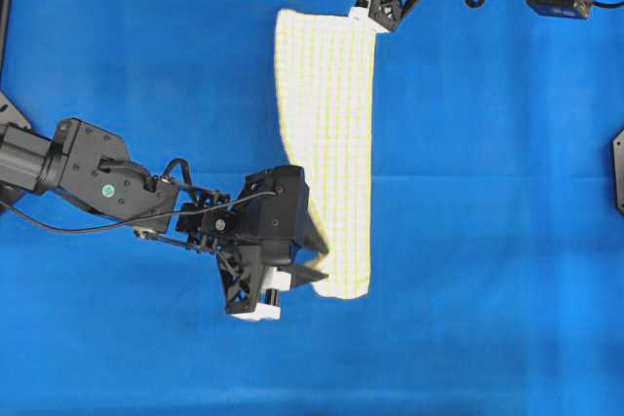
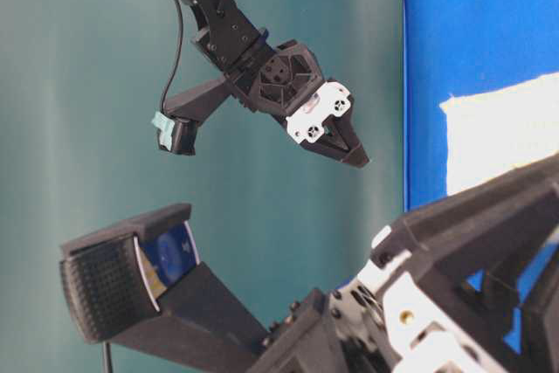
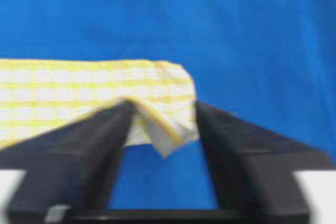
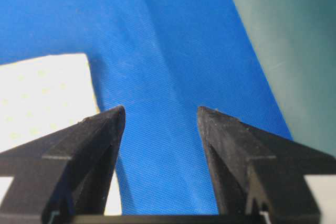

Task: Fold the yellow towel.
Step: 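Lay the strip down vertically and open both grippers, then move both grippers to the strip's top end and grasp its corners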

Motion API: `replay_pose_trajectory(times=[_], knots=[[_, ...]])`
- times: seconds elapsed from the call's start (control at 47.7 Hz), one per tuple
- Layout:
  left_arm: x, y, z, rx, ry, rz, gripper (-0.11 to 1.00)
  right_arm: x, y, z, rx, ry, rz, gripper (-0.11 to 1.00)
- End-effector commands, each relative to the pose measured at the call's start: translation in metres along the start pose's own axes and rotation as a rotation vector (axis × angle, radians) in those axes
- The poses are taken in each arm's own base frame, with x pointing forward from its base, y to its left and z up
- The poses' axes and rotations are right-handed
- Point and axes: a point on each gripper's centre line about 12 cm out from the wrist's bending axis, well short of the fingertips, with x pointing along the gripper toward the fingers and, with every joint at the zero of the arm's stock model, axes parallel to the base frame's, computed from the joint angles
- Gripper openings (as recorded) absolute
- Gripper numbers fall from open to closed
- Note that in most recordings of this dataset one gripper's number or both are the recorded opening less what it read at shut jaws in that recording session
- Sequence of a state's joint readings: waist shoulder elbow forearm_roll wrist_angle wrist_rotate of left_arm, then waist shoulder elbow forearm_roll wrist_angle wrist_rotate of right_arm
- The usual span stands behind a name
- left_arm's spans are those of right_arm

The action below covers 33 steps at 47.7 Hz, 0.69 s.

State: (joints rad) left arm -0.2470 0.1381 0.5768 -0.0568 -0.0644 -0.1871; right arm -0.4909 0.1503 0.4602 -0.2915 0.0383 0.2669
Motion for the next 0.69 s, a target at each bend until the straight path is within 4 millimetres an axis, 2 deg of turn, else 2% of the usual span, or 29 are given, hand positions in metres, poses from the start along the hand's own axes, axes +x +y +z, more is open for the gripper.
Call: replay_pose_trajectory(times=[0.0,0.084,0.147,0.482,0.671], knots=[[-0.011,-0.004,0.015,0.0,-0.049,-0.012,0.54,-0.006,0.002,0.015,-0.004,-0.043,0.004,0.61],[-0.014,-0.002,0.015,-0.001,-0.044,-0.007,0.77,-0.006,0.002,0.013,-0.001,-0.038,0.004,0.61],[-0.019,0.0,0.015,-0.006,-0.033,-0.002,0.87,-0.009,0.001,0.013,0.002,-0.033,0.001,0.61],[-0.063,0.01,0.007,-0.016,0.027,0.025,0.84,-0.043,0.0,0.014,0.014,-0.052,-0.005,0.61],[-0.085,0.035,0.003,-0.054,0.004,0.074,0.84,-0.063,0.005,-0.001,0.035,-0.047,0.009,0.61]])
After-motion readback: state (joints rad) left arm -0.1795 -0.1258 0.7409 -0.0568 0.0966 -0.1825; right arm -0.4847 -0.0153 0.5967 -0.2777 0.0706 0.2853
